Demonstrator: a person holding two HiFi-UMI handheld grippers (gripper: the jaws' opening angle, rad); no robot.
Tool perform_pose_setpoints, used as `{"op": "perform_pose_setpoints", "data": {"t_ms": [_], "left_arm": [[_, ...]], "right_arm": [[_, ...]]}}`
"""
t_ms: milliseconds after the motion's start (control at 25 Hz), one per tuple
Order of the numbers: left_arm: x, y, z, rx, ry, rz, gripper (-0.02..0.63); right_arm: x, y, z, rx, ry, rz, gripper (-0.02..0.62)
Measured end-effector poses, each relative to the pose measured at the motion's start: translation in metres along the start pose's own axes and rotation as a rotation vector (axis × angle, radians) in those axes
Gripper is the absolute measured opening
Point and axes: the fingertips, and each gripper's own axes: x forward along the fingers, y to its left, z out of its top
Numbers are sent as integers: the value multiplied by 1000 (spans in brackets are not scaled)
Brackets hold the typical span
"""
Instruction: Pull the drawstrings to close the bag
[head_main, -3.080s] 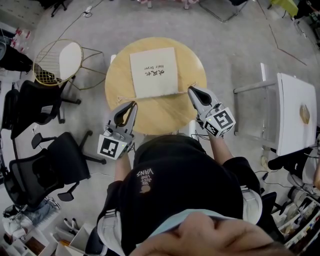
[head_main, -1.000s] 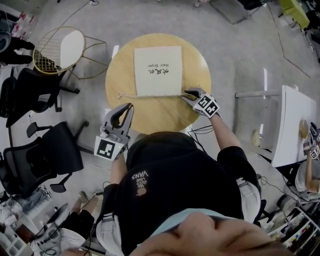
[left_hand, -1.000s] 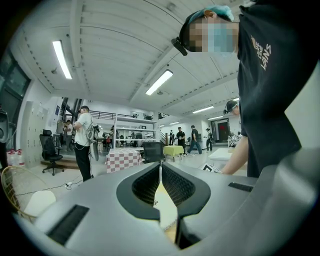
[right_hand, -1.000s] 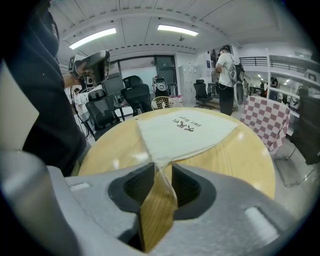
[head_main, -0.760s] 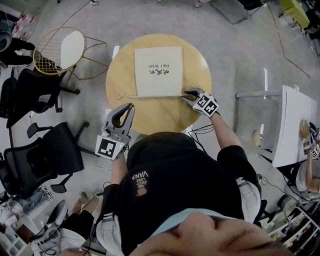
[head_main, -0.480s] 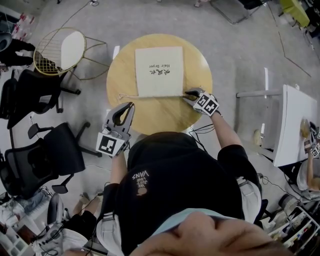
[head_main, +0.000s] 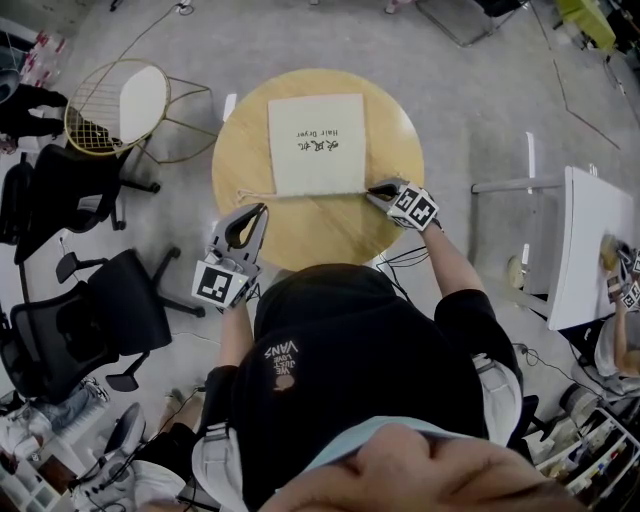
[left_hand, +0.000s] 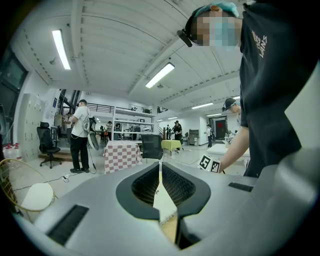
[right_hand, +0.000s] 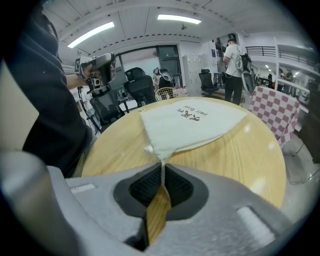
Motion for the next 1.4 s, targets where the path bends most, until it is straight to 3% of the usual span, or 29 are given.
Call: {"op": "perform_pose_setpoints", "data": {"t_ms": [120, 320, 720, 1120, 1240, 1400], "left_arm": [[1, 3, -9, -35, 29, 9, 17], [2, 25, -44, -2, 69, 17, 17], [15, 56, -100, -67, 166, -4, 18], [34, 59, -154, -43, 299, -118, 20], [38, 56, -166, -42, 335, -164, 92], [37, 55, -183, -18, 400, -225, 112]], "right_arm": [[-4, 1, 1, 39, -14, 14, 14], [-7, 4, 5, 131, -56, 29, 11], [-8, 1, 8, 249, -72, -32, 8], [-6, 2, 11, 315, -77, -82, 8], [-8, 2, 10, 329, -76, -88, 8], [-7, 2, 11, 341, -72, -101, 8]]}}
